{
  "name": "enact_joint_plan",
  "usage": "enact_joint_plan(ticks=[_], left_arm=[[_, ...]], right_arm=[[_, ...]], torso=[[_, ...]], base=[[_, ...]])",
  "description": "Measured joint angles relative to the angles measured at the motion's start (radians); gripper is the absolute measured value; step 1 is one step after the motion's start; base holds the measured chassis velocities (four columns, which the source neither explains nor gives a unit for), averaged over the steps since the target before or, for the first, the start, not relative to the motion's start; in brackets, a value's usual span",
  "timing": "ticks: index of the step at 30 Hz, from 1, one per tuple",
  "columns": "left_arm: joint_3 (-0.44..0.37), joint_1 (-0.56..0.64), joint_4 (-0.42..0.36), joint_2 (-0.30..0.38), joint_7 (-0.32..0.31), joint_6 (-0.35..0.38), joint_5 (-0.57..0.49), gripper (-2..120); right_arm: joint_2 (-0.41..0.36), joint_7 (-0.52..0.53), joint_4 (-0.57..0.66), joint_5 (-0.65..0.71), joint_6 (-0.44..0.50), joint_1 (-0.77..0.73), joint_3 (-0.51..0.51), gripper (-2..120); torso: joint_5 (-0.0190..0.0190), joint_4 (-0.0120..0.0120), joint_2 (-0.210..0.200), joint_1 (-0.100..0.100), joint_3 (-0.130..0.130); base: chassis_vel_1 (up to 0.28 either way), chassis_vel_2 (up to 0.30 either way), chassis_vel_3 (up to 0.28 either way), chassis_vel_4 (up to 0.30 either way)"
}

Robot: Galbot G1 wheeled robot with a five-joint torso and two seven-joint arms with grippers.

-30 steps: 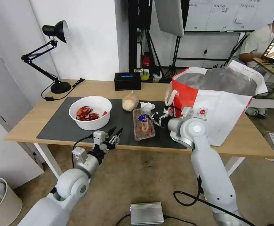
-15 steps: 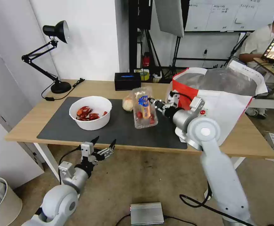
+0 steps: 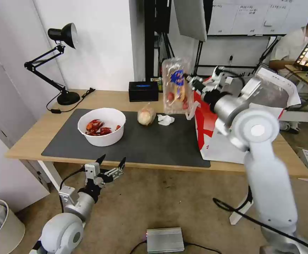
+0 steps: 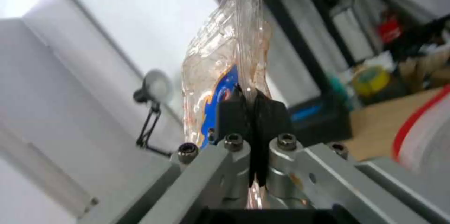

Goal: Pick up the trash from the table and place it into the takeout bag.

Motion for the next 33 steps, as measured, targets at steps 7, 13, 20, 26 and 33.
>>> enact_joint_plan(ticks=[7,13,20,26,33], left_arm=[[-0.007,0.022,-0.001,-0.023,0.000,-0.004,0.016,100],[-0.040,0.057,-0.016,-0.050,0.000,-0.019,0.031,100],[-0.044,0.062,-0.022,-0.065,0.000,-0.020,0.039,100],[-0.041,0.064,-0.022,-0.069,0.004,-0.020,0.043,100],[-0.041,0.065,-0.026,-0.069,0.004,-0.020,0.043,100]], right_arm=[[-0.052,0.024,-0.048,0.019,0.009,0.060,0.032,0],[-0.069,0.025,-0.099,0.024,0.019,0.106,0.037,0],[-0.112,0.017,-0.129,-0.012,0.031,0.129,0.062,0],[-0.147,0.015,-0.130,-0.022,0.035,0.122,0.088,0],[-0.174,0.015,-0.130,-0.054,0.035,0.091,0.114,0]], torso=[[0.0001,-0.0001,0.000,0.000,0.000],[0.0001,0.0003,0.000,0.000,0.000],[0.0001,0.0000,0.000,0.000,0.000],[0.0001,-0.0001,0.000,0.000,0.000],[0.0000,0.0000,0.000,0.000,0.000]], base=[[0.000,0.000,0.000,0.000],[0.000,0.000,0.000,0.000],[0.000,0.000,0.000,0.000],[0.000,0.000,0.000,0.000],[0.000,0.000,0.000,0.000]])
